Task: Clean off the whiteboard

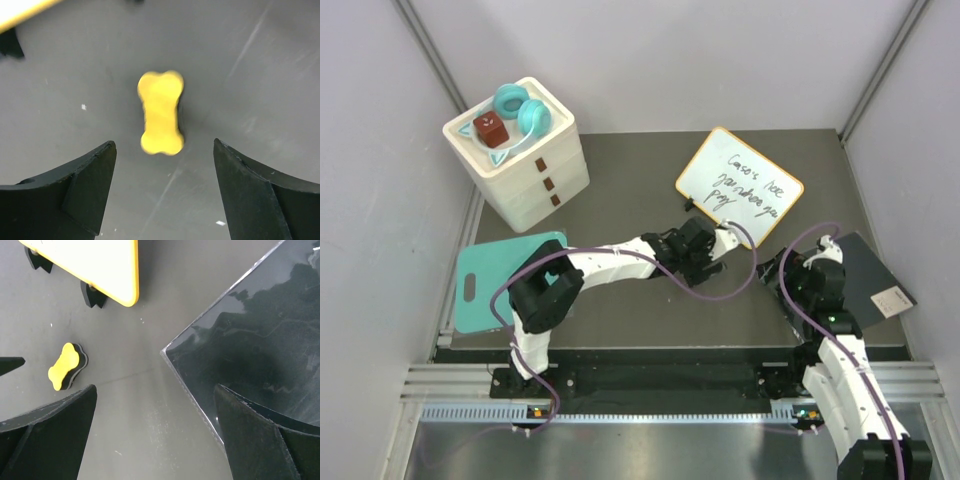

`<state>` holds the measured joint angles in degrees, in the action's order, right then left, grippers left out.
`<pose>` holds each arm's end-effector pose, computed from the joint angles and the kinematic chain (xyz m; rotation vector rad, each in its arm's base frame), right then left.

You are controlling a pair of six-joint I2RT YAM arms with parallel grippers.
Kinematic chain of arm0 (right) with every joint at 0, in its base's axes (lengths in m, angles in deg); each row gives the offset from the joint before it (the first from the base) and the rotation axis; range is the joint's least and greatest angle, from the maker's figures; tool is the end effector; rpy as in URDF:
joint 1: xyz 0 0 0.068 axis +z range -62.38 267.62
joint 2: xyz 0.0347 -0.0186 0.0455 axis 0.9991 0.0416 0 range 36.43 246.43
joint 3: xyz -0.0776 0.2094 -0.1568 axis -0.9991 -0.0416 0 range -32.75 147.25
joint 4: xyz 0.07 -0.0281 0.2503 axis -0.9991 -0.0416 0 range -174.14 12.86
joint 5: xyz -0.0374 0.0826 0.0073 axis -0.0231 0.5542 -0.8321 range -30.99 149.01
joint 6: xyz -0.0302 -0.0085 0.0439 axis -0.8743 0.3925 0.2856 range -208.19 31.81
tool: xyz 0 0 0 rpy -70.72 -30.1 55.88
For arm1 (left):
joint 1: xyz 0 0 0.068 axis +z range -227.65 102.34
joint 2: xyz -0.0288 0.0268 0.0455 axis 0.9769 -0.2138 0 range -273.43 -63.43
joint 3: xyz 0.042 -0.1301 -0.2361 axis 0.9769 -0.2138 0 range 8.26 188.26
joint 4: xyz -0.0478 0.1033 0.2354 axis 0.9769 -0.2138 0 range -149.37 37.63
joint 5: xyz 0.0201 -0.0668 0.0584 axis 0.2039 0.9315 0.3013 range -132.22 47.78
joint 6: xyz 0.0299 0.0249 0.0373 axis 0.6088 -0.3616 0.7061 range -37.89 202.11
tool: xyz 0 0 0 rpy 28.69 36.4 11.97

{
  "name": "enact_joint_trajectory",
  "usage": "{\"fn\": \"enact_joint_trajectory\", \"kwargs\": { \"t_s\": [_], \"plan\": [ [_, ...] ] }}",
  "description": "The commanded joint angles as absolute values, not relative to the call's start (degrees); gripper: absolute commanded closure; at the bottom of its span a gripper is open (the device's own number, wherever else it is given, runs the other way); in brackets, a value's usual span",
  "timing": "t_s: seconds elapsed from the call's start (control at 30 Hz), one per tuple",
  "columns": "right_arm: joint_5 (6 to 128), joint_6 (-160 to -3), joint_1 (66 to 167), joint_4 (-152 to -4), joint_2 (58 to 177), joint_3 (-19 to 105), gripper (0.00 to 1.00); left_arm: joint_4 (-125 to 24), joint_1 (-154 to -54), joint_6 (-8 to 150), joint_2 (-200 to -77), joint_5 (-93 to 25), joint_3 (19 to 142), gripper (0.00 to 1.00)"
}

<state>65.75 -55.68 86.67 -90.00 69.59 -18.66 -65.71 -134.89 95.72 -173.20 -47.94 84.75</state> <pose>0.1430 0.0017 0.1768 0.5531 2.0850 0.4476 0.2314 -0.3532 0.1981 1.3481 1.9774 -0.2428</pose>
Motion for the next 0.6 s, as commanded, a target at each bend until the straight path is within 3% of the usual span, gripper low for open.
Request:
{"fn": "enact_joint_trajectory", "kwargs": {
  "t_s": [0.0,0.1,0.2,0.57],
  "plan": [
    [66.92,-56.9,86.12,-87.51,70.79,-15.96,0.01,-67.22,-133.03,96.79,-173.72,-43.19,84.81,0.18],
    [67.09,-56.81,86.04,-87.25,71.14,-16.05,0.01,-67.22,-132.15,95.83,-175.13,-42.49,85.77,0.24],
    [67.09,-56.81,86.03,-87.25,71.14,-16.05,0.01,-66.17,-131.53,95.03,-176.53,-41.08,86.74,0.39],
    [66.92,-56.9,86.12,-87.77,71.05,-15.52,0.01,-66.08,-130.92,92.22,-181.28,-41.69,91.75,0.43]
  ]
}}
